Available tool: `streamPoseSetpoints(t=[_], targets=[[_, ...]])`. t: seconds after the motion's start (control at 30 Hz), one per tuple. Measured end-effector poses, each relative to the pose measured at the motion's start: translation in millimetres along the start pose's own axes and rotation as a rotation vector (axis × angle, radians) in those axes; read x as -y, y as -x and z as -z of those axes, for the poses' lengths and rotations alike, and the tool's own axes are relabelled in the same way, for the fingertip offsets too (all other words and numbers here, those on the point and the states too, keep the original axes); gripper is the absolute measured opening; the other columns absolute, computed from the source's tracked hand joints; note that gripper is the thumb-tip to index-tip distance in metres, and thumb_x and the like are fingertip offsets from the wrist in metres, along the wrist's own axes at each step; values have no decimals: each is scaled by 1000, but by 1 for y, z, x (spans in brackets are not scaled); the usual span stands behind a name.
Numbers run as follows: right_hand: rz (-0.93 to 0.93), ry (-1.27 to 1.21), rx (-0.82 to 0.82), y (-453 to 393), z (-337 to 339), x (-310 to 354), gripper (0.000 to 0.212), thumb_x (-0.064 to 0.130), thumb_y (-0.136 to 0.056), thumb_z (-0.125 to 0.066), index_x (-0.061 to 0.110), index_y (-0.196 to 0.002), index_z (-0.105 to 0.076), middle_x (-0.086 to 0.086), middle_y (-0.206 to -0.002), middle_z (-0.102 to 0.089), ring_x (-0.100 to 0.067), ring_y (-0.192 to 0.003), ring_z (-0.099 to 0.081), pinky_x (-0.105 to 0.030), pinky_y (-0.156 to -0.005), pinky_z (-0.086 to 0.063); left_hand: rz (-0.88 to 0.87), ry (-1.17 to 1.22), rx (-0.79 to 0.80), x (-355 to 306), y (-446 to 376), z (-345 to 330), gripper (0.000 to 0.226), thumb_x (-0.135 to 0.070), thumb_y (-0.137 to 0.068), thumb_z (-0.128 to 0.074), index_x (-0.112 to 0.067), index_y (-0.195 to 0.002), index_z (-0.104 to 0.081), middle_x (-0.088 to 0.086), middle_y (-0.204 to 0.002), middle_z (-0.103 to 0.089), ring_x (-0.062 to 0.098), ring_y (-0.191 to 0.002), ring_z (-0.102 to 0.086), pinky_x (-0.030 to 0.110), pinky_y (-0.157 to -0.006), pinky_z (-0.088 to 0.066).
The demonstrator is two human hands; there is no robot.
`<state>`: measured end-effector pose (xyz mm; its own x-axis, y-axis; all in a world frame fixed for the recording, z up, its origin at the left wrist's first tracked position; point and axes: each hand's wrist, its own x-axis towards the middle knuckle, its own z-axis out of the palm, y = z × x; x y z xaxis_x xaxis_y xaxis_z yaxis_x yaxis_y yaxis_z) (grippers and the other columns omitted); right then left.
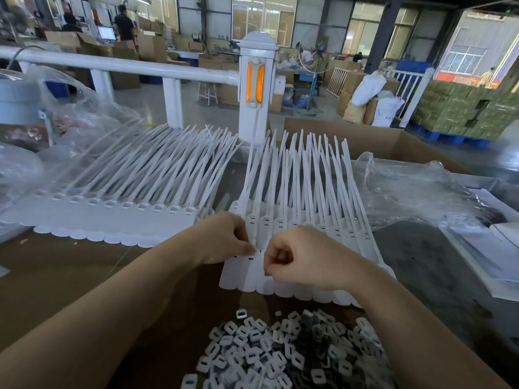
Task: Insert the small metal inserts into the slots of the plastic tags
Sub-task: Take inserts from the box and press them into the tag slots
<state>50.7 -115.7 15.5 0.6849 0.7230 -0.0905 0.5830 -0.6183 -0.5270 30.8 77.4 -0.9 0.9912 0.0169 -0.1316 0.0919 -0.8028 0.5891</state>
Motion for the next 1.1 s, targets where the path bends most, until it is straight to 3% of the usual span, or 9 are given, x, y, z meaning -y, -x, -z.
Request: streamPoseSetpoints(t=[0.13,0.23,0.3,0.43,0.57,0.77,0.93,1.1], targets=[[-31,-181,-242,-3,1,-9,15,20,-86,-70,32,-77,-69,22,-75,-69,1,-68,-66,-11,-58,-50,-19,-24,16,-1,2,4,15,-37,-87,-71,-24,-82,-67,-7,-79,-67,8,-75,-63,21,-63,-44],[-52,-226,-388,-6,1,-14,21,18,-88,-70,34,-76,-68,19,-70,-69,5,-65,-64,-7,-56,-45,-53,30,-64,-6,2,5,18,-37,-92,-65,-23,-81,-69,-7,-73,-69,6,-70,-63,20,-63,-45],[-54,-223,-469,-7,-1,-15,22,17,-88,-70,35,-77,-67,15,-67,-68,4,-64,-64,-8,-55,-45,-32,200,-71,-12,2,5,23,-37,-95,-61,-23,-81,-72,-8,-69,-71,4,-60,-59,18,-60,-43],[-13,-221,-584,-8,-4,-14,19,14,-88,-70,32,-81,-68,15,-67,-67,3,-63,-64,-9,-53,-45,81,702,93,-21,6,6,29,-31,-98,-58,-11,-86,-75,1,-72,-70,4,-47,-43,16,-44,-34],[34,-170,-631,-8,-8,-12,14,12,-86,-73,25,-85,-73,17,-71,-67,3,-68,-65,-10,-59,-49,104,839,143,-20,7,5,20,-24,-94,-64,-6,-90,-74,5,-75,-68,7,-50,-44,16,-44,-35],[119,-78,-708,-7,-10,-11,12,12,-84,-75,23,-88,-74,20,-76,-65,0,-74,-66,-13,-67,-54,132,916,169,-18,6,0,18,-20,-93,-65,-3,-93,-72,7,-75,-68,8,-51,-44,16,-43,-38],[109,-108,-657,-9,-12,-11,12,14,-85,-76,23,-92,-77,18,-81,-69,2,-78,-67,-11,-70,-53,124,957,152,-15,5,-1,10,-11,-92,-65,-3,-95,-71,5,-75,-68,7,-52,-43,16,-45,-37],[11,-237,-628,-10,-8,-12,11,18,-88,-74,28,-89,-74,15,-78,-70,4,-75,-66,-9,-67,-51,-24,640,-18,-18,6,-5,12,-21,-95,-64,-14,-91,-72,-2,-73,-70,6,-52,-47,19,-49,-41]])
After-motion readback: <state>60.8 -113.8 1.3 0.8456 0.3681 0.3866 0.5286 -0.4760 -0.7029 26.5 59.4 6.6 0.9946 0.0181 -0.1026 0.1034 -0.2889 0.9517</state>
